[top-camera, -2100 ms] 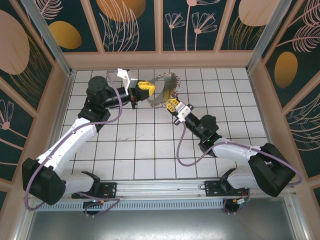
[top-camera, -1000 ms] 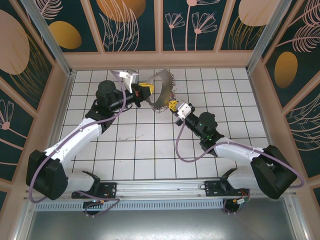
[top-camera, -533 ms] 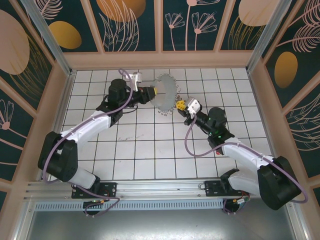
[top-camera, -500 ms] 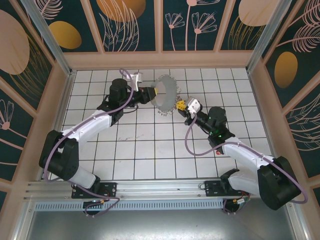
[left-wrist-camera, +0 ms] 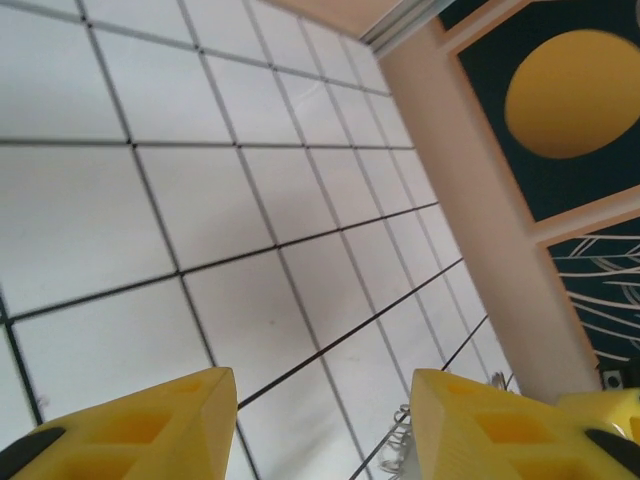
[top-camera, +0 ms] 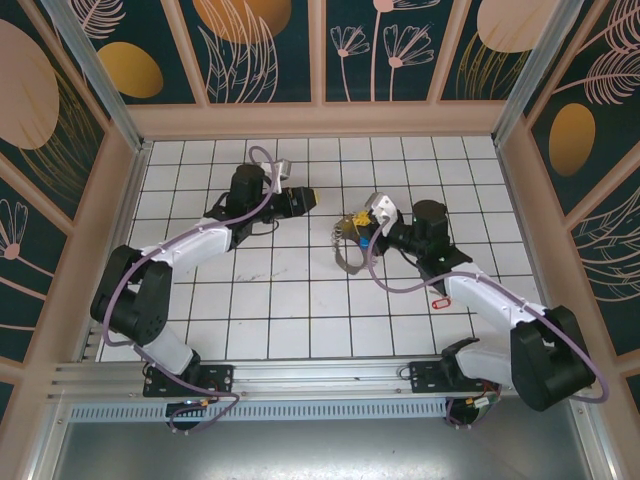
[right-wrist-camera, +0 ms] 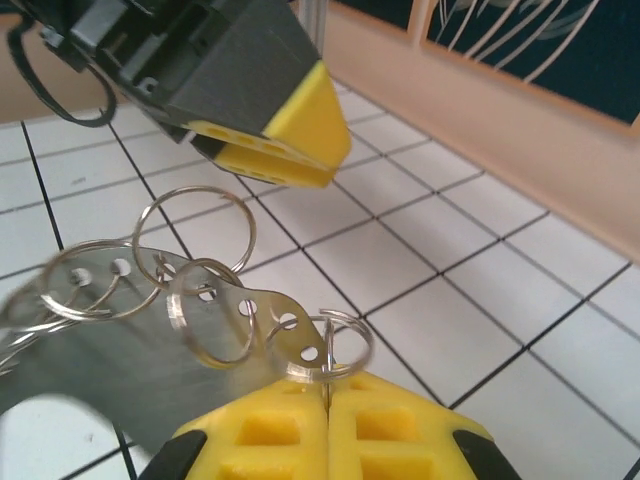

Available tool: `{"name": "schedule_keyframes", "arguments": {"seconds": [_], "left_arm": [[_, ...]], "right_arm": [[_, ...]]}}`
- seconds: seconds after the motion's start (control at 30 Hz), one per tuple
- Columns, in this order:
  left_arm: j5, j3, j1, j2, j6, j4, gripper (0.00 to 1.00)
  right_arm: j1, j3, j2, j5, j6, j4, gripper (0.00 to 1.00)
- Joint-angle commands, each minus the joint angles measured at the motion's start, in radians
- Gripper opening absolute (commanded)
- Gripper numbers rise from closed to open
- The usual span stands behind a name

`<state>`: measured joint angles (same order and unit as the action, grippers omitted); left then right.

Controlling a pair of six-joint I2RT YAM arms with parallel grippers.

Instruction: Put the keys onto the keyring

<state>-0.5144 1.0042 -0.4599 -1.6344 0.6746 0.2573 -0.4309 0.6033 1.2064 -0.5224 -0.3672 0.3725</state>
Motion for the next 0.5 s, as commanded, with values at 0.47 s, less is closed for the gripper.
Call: {"name": "schedule_keyframes", "arguments": {"seconds": [0.47], "left_arm": [[0.150, -0.137, 0.006, 0.066, -0.079, 0.150, 0.47]], "right_arm": [[-0.250, 0.111, 0.121, 0.427, -0.486, -0.199, 0.00]]}}
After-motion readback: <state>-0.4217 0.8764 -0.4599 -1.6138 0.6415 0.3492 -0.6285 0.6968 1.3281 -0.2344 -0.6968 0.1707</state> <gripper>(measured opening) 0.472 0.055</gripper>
